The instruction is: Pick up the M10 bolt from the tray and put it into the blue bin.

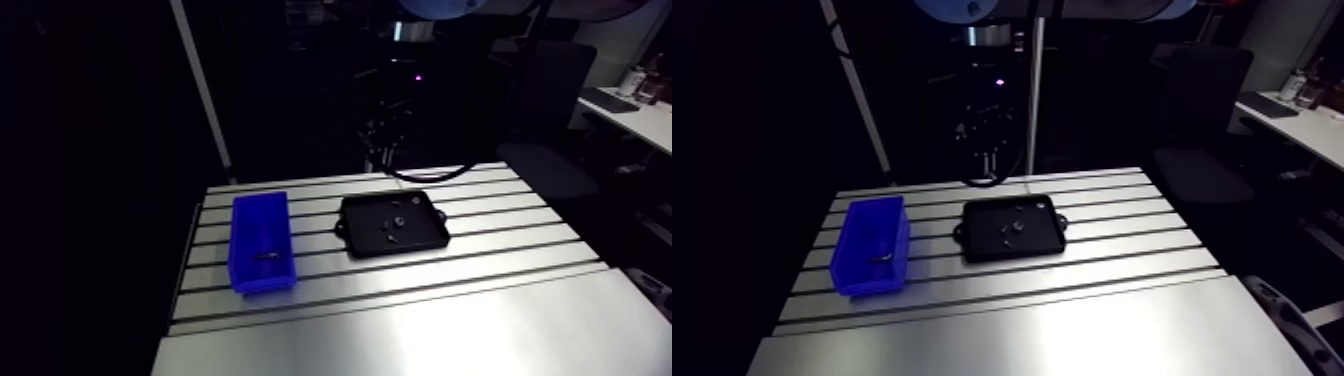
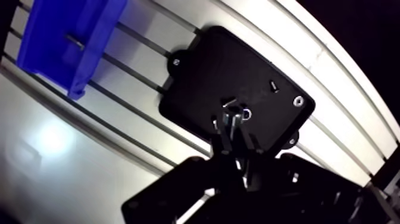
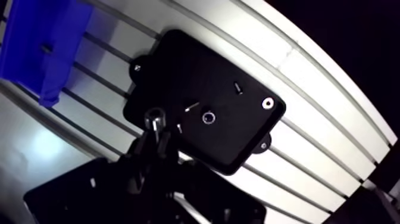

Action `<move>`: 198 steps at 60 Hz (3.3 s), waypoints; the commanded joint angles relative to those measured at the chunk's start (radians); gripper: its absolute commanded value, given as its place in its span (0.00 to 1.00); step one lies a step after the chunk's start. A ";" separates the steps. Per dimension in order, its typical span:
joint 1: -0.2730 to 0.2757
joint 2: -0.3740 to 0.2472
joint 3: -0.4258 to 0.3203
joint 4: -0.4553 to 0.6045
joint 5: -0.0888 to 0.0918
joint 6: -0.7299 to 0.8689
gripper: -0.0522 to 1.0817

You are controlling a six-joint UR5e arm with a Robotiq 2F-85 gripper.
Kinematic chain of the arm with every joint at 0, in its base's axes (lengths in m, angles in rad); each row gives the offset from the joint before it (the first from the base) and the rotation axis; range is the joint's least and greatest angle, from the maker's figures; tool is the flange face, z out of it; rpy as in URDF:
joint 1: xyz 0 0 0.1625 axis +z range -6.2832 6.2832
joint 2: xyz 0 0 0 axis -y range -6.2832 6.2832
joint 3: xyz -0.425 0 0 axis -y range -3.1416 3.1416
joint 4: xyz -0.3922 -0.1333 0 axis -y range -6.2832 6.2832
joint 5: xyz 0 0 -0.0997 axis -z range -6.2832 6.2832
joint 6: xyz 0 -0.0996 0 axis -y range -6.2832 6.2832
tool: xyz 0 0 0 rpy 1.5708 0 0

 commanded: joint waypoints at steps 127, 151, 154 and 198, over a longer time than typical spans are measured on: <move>0.364 0.144 -0.043 -0.006 -0.012 -0.638 0.98; 0.376 0.212 -0.054 -0.060 -0.026 -0.634 0.97; 0.377 0.222 -0.056 -0.067 -0.026 -0.627 0.97; 0.394 0.299 -0.078 -0.104 -0.031 -0.609 0.06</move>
